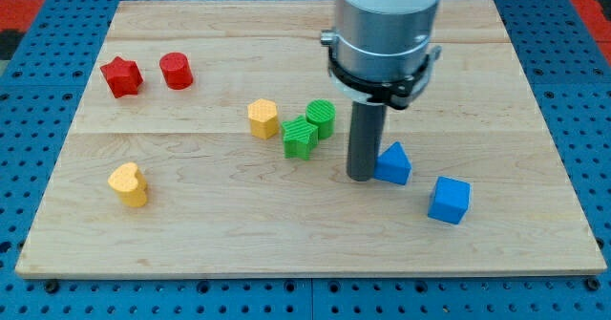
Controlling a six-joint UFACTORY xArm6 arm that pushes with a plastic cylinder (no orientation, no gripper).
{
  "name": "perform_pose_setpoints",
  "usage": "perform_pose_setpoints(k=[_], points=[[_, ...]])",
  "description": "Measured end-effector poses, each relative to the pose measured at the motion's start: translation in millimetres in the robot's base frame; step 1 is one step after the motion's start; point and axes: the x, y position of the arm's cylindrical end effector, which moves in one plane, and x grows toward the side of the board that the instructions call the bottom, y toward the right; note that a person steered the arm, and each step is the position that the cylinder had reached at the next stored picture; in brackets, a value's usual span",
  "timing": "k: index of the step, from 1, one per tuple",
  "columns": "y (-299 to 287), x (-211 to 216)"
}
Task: Move the green star to the center right of the board
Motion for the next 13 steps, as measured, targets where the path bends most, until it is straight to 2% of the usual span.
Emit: perform_pose_setpoints(k=[1,2,4,5,6,7,9,11,13], points=[[-43,-2],[-115,-8],[-47,-29],[-47,-64],[-49,-40],[-78,-43],[-62,-86],[-104,-119],[-25,-135]])
